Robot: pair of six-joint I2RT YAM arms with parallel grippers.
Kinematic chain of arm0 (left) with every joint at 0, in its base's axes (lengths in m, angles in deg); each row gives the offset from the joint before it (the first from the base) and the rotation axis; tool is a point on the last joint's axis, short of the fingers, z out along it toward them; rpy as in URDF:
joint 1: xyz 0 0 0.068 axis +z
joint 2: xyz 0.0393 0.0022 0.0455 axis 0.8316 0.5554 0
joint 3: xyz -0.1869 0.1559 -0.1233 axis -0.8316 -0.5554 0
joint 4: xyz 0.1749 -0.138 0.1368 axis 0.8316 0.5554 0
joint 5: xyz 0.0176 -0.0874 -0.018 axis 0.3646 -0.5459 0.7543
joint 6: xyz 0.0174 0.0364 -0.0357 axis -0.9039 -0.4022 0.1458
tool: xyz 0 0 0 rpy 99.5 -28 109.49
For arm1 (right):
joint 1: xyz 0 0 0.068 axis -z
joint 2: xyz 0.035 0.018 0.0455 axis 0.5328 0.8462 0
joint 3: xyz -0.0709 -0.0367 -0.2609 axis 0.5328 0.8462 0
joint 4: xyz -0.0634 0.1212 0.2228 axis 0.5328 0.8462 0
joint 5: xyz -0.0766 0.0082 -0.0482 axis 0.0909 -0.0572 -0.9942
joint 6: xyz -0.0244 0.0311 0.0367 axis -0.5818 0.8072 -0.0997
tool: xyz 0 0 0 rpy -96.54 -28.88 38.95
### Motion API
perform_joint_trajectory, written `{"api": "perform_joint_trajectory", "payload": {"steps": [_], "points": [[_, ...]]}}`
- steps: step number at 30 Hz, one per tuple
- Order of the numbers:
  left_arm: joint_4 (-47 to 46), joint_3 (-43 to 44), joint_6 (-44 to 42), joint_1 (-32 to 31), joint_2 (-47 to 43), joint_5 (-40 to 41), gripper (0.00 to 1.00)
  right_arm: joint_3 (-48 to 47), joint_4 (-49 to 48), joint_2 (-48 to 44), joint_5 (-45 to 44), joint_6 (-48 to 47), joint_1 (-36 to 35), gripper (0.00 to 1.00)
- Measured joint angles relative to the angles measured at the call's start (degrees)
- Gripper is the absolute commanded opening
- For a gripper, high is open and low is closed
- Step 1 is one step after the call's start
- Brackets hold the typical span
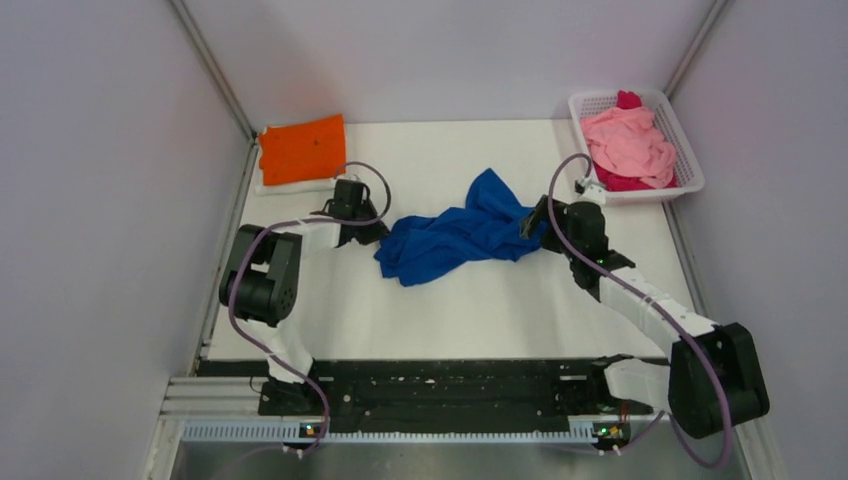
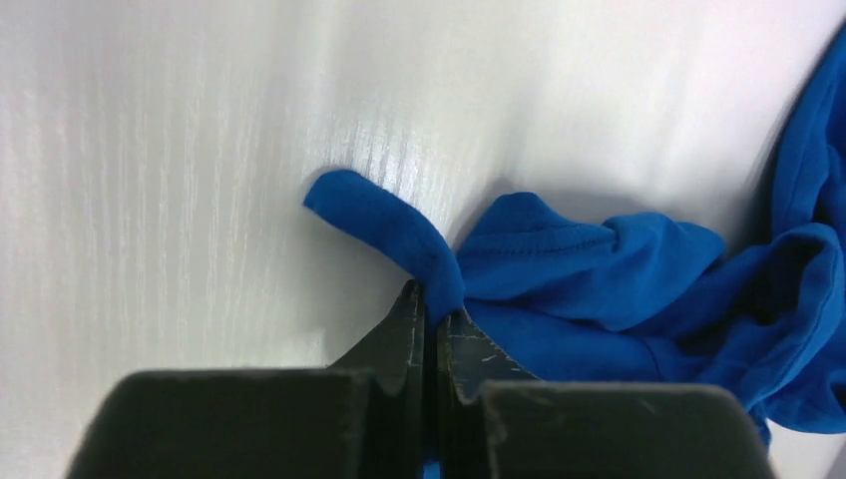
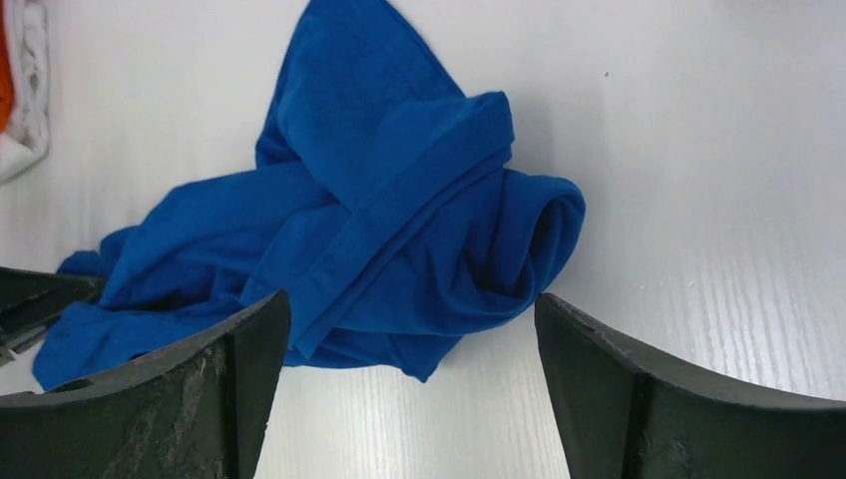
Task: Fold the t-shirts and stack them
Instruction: Flatten out the tshirt
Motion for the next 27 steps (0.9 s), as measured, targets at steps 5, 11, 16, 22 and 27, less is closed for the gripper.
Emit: {"api": "perform_joint_trajectory", "payload": {"steps": [5, 11, 16, 22, 27], "points": [[0.1, 0.7, -1.3, 0.0, 0.5, -0.3, 0.00, -0.6, -1.5, 8.3, 0.7, -0.5, -1.3, 0.82], [1.2, -0.5, -2.6, 0.0, -5.2, -0.2, 0.00, -3.4, -7.6, 19.6, 0.5, -0.5, -2.4, 0.31], [1.7, -2.3, -3.3, 0.0, -14.1, 0.5, 0.00, -7.9, -9.7, 23.6, 0.9, -1.5, -3.3, 0.00], [3.6, -4.3, -5.1, 0.0, -29.0, 3.4, 0.00, -8.2, -7.8, 9.8, -0.8, -4.0, -4.9, 0.00], [5.4, -5.1, -6.9, 0.0, -47.6, 6.1, 0.00, -6.2, -6.8, -13.0, -0.5, -6.5, -4.9, 0.00]]}}
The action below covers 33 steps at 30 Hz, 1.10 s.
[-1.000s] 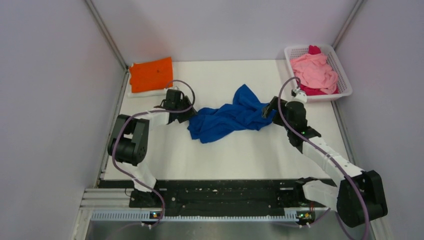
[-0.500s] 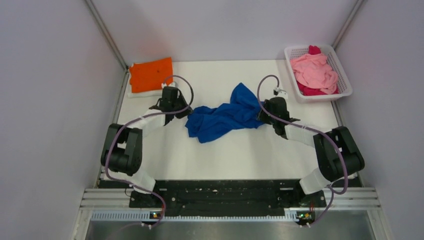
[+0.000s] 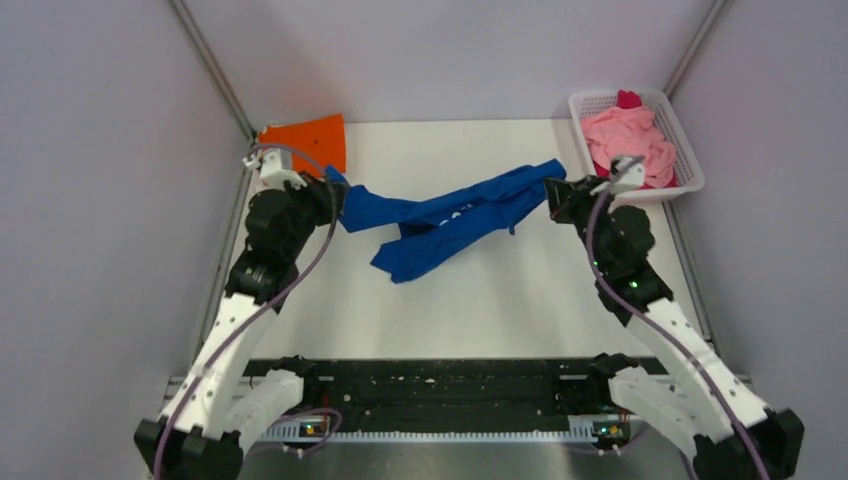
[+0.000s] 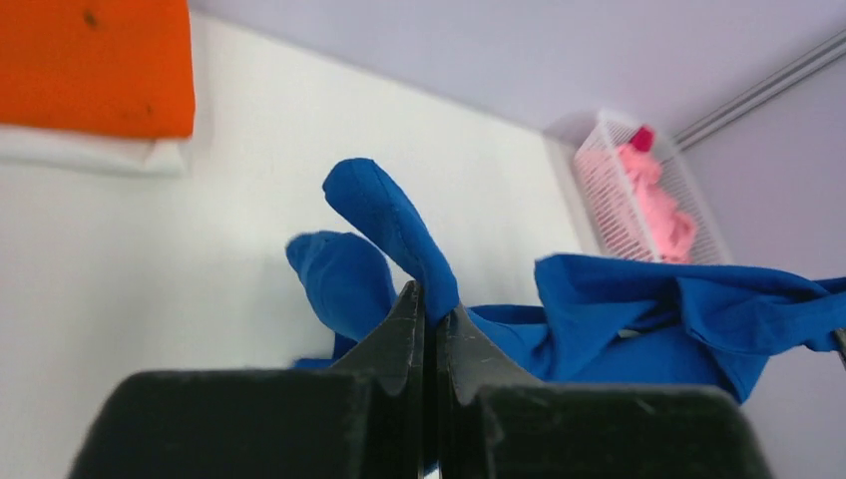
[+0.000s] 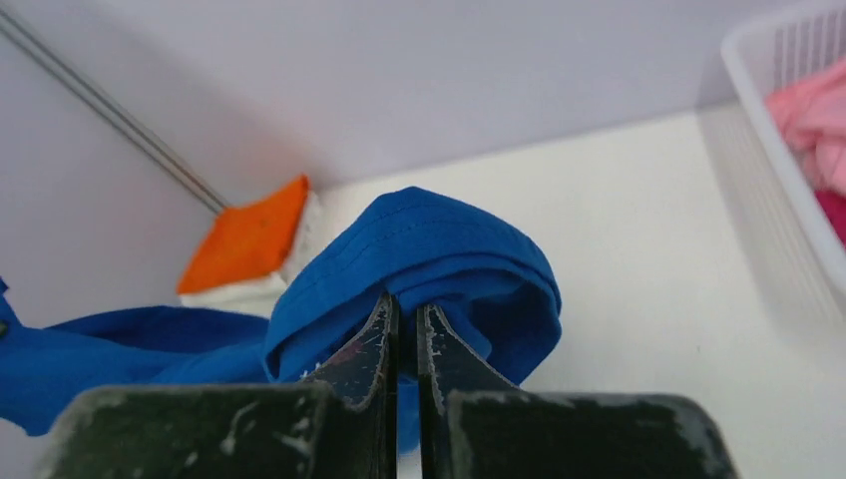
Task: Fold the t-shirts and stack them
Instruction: Flatten out the tshirt
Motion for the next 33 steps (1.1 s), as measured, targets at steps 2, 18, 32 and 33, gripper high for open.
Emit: {"api": "perform_joint_trajectory", "payload": {"steps": [2, 18, 32, 33], "points": [[0.4, -0.1, -0.6, 0.0, -7.0, 1.2, 0.00, 0.4, 0.5, -8.0, 0.3, -0.3, 0.0, 0.00], [3.5, 7.7, -0.9, -0.1, -34.5, 0.5, 0.00, -10.6, 7.6, -33.4, 14.6, 0.1, 0.0, 0.00], [2.4, 13.7, -3.0, 0.1, -4.9, 12.8, 0.00, -9.7, 9.2, -19.8, 2.5, 0.5, 0.0, 0.00], [2.2, 14.6, -3.3, 0.6, 0.8, 13.6, 0.00, -8.2, 9.1, -17.1, 0.4, 0.7, 0.0, 0.00]]}}
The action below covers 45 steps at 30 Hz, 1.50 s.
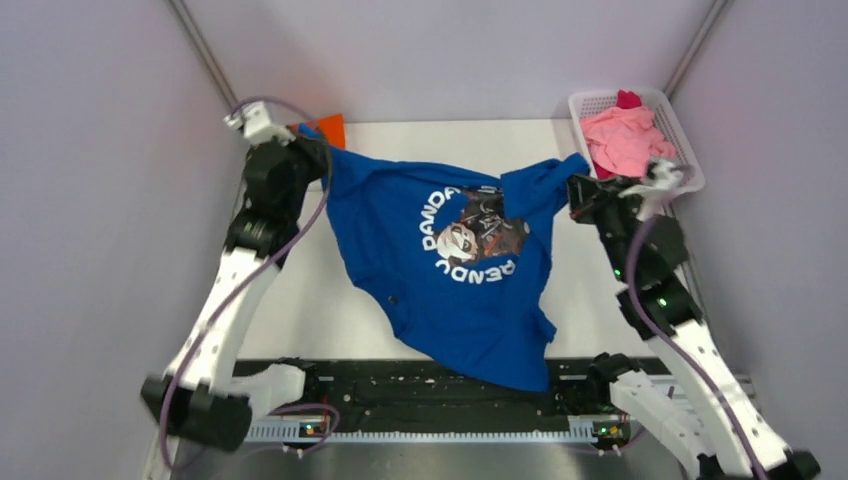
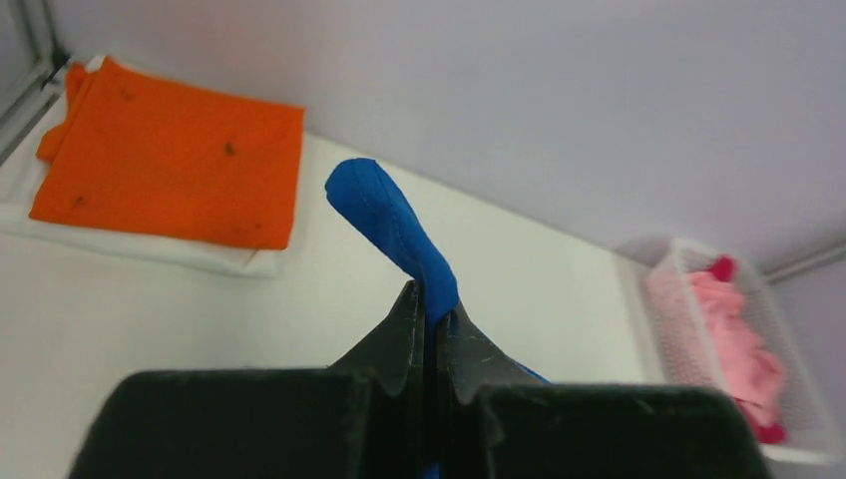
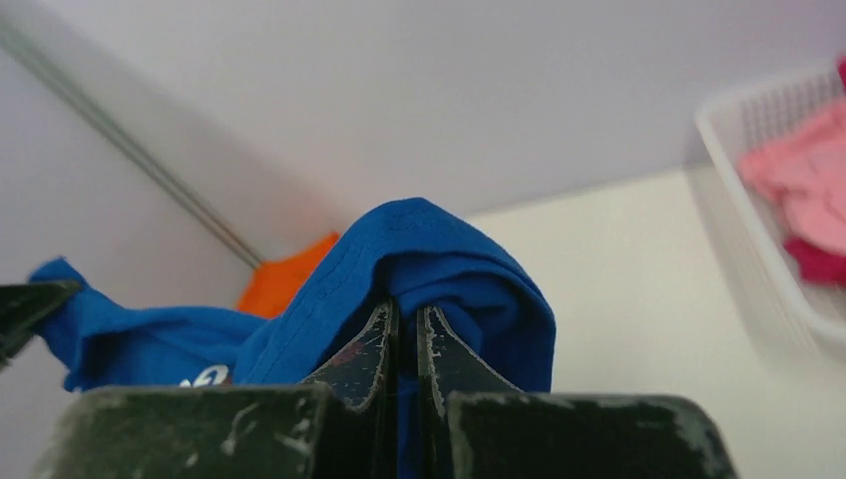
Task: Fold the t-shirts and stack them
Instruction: Flatten out the tshirt
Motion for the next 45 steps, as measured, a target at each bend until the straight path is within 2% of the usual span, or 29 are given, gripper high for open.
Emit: {"api": "perform_joint_trajectory", "payload": {"steps": [2, 3, 4, 5, 6, 7, 8, 9, 10, 12, 15, 17, 20, 25, 28, 31, 36, 40, 45], "points": [[-0.2, 2.9, -0.4, 1.4, 11.1, 0.5, 0.00, 3.7, -0.2, 7.2, -4.2, 0.7, 0.0, 0.00], [-0.4, 4.8, -0.6, 2.2, 16.7, 0.5, 0.08, 5.1, -0.2, 9.8, -5.5, 1.2, 0.2, 0.04], [0.0, 7.8, -0.8, 3.0, 23.5, 0.7, 0.25, 7.5, -0.5, 14.7, -6.4, 2.3, 0.7, 0.16], [0.7, 11.1, -1.1, 3.7, 29.8, 0.7, 0.50, 9.2, -0.5, 18.2, -6.3, 3.0, 1.1, 0.30], [3.4, 16.7, -1.2, 4.3, 36.7, 0.5, 0.75, 11.0, -0.2, 22.1, -5.9, 3.9, 2.0, 0.39], [5.4, 23.3, -1.7, 4.9, 43.9, 0.0, 0.95, 12.6, 0.9, 26.2, -5.5, 4.8, 3.1, 0.49], [7.7, 30.5, -1.9, 5.4, 50.6, -1.2, 0.98, 13.3, 2.6, 29.0, -5.6, 5.6, 4.1, 0.78], [10.4, 38.9, -1.8, 5.8, 57.5, -2.8, 0.99, 13.5, 4.5, 31.1, -6.0, 6.3, 4.8, 0.95], [11.7, 45.1, -1.9, 6.0, 62.7, -4.5, 0.99, 13.4, 6.1, 32.8, -6.6, 6.9, 5.3, 0.98], [14.0, 52.3, -1.9, 6.4, 69.0, -7.5, 0.99, 13.3, 8.2, 34.0, -8.6, 7.2, 5.8, 0.99], [16.6, 51.8, -1.9, 5.9, 70.1, -11.3, 0.99, 12.2, 9.2, 33.6, -10.4, 7.0, 5.8, 0.99], [15.7, 48.1, -1.9, 5.1, 68.0, -13.2, 0.99, 11.6, 9.0, 32.4, -10.7, 6.8, 5.8, 0.99], [14.3, 37.8, -1.9, 3.3, 61.3, -15.1, 0.99, 11.7, 7.1, 29.0, -8.3, 5.8, 5.8, 0.99], [8.9, 14.4, 0.1, -0.8, 44.4, -18.0, 0.99, 12.0, 1.7, 26.1, -2.0, 4.1, 4.7, 0.99], [2.6, -0.9, 3.8, -3.7, 35.2, -21.8, 0.99, 12.0, 0.7, 27.0, -0.6, 2.2, 1.4, 0.99], [-2.5, -12.3, 8.0, -6.9, 31.7, -26.5, 0.99, 11.9, -0.5, 30.1, 2.4, 0.4, -1.7, 0.99], [-3.7, -18.1, 11.7, -9.1, 32.9, -29.2, 0.99, 7.1, -1.6, 40.8, 6.1, -4.1, -4.8, 0.98], [-3.6, -17.7, 11.8, -9.0, 34.7, -27.6, 0.99, -2.5, -0.2, 51.3, 5.4, -11.0, -5.8, 0.89], [-2.5, -15.3, 11.6, -8.9, 38.2, -25.4, 0.99, -15.3, 4.9, 62.6, 0.3, -19.4, -6.0, 0.81]]}}
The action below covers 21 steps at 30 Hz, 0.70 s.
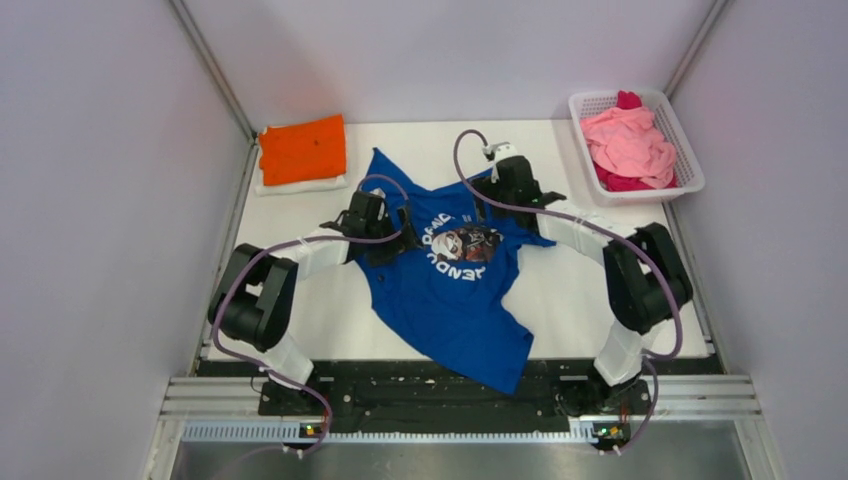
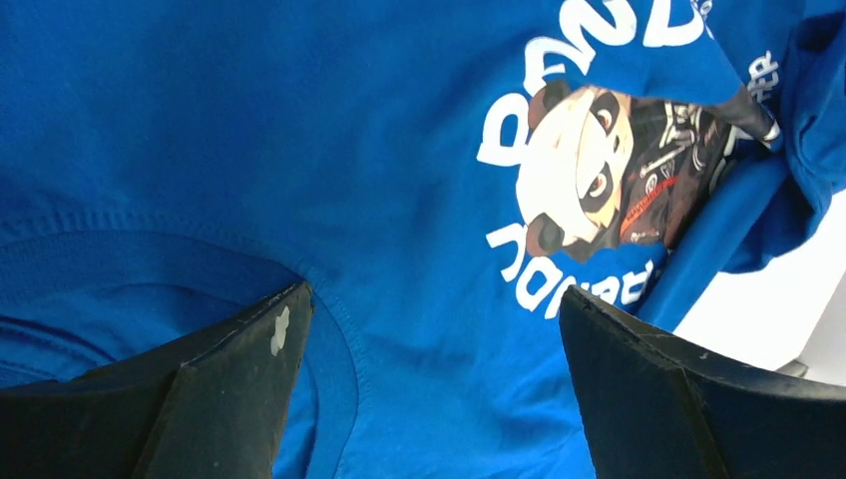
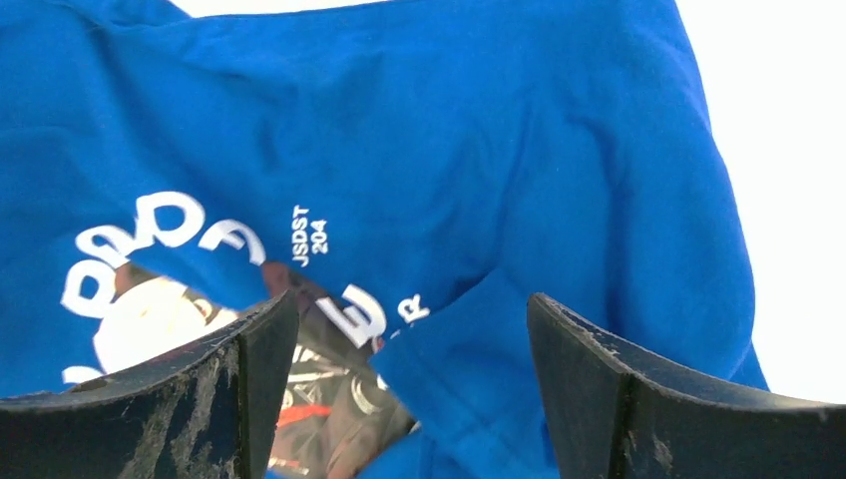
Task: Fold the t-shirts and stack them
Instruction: Flatten out the tshirt
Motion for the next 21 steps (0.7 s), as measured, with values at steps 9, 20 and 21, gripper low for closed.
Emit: {"api": "perform_joint_trajectory", "payload": {"steps": [9, 20, 21], "points": [[2.3, 3.2, -1.0, 1.1, 2.1, 3.6, 0.99, -6.6, 7.4, 9.6, -2.2, -1.4, 0.0, 0.72], [2.9, 3.5, -1.5, 1.7, 2.1, 5.2, 0.99, -3.6, 7.7, 9.0, -8.2, 3.7, 0.0, 0.00], [3.0, 3.6, -1.5, 1.9, 2.2, 5.3, 0.99, -2.6, 7.4, 8.3, -8.9, 4.4, 0.0, 0.00]]}}
